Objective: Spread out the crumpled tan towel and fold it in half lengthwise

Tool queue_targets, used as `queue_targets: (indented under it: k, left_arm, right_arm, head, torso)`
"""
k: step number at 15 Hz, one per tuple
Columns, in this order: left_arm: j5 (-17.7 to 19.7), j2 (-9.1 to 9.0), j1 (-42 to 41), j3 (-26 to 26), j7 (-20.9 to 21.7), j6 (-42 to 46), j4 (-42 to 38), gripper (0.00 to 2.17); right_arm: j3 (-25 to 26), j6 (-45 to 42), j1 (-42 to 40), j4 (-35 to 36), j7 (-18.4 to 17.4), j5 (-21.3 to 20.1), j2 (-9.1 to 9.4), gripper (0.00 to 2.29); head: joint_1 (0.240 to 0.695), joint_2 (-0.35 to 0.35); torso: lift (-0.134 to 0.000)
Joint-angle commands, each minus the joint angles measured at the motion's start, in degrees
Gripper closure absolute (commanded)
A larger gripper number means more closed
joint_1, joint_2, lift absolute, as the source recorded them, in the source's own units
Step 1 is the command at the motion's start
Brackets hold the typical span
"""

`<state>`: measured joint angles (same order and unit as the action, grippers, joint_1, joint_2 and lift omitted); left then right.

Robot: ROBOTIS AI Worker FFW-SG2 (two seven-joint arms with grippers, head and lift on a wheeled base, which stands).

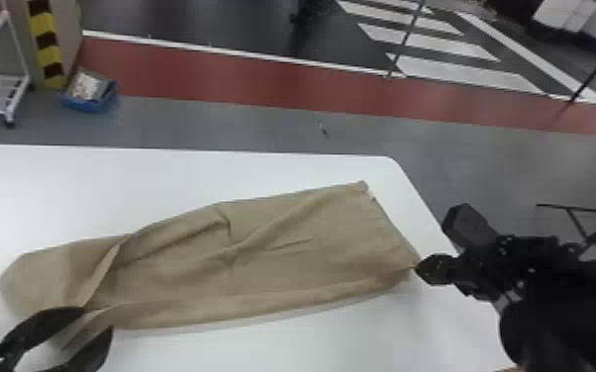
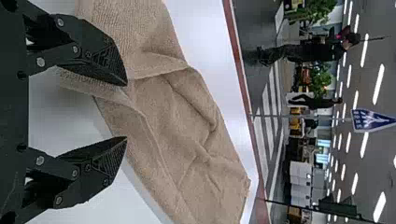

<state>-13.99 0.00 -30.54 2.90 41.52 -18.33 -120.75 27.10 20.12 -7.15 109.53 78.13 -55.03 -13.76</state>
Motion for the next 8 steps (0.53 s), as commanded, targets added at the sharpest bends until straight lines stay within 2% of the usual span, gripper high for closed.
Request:
queue_targets:
  k: [1,2,3,5,7,8]
  left_arm:
    - [-1.39,-0.15,0.04,-0.35,-1.27,1.31,0.69,0.95]
    - [-1.39,-0.15,-0.04,-0.35,-2.94,1.31,0.51,1.26]
    - [-1.39,-0.15,-0.04,0.17,-3.91,1.31,-0.37,1.47]
    - [-1.39,-0.15,-0.22,2.90,-2.41,0.43,-4.85,1.47]
    - [-0.95,-0.15,0.57,6.33,2.69,-3.26,-11.53,1.47]
    - [-0.60,-0.15,2.15,7.38,5.23,-8.00,-14.96,1.47]
  right_arm:
    - [0.24,0.06,-0.15,0.34,0.19,0.10,0.13,1.18]
    - [0.59,0.06,-0.15,0.34,0.19,0.80,0.13,1.18]
    - [1.29,0.24,-0.06,0.34,0.19,1.95,0.05,1.18]
    - [3.84,0.24,0.91,1.13,0.19,3.97,0.05,1.18]
    - [5.68,0.06,1.88,1.74,0.19,4.32,-0.48,1.18]
    - [6.21,-0.11,2.05,1.83,0.19,4.49,-0.66,1.18]
  head:
    - [0.695,-0.350]
    - [0.695,-0.350]
    - [0.695,-0.350]
    - [0.695,-0.350]
    - [0.695,-0.350]
    - [0.695,-0.350]
  torso:
    - [-0.125]
    - [-0.125]
    - [-0.125]
    - [-0.125]
    - [-0.125]
    - [-0.125]
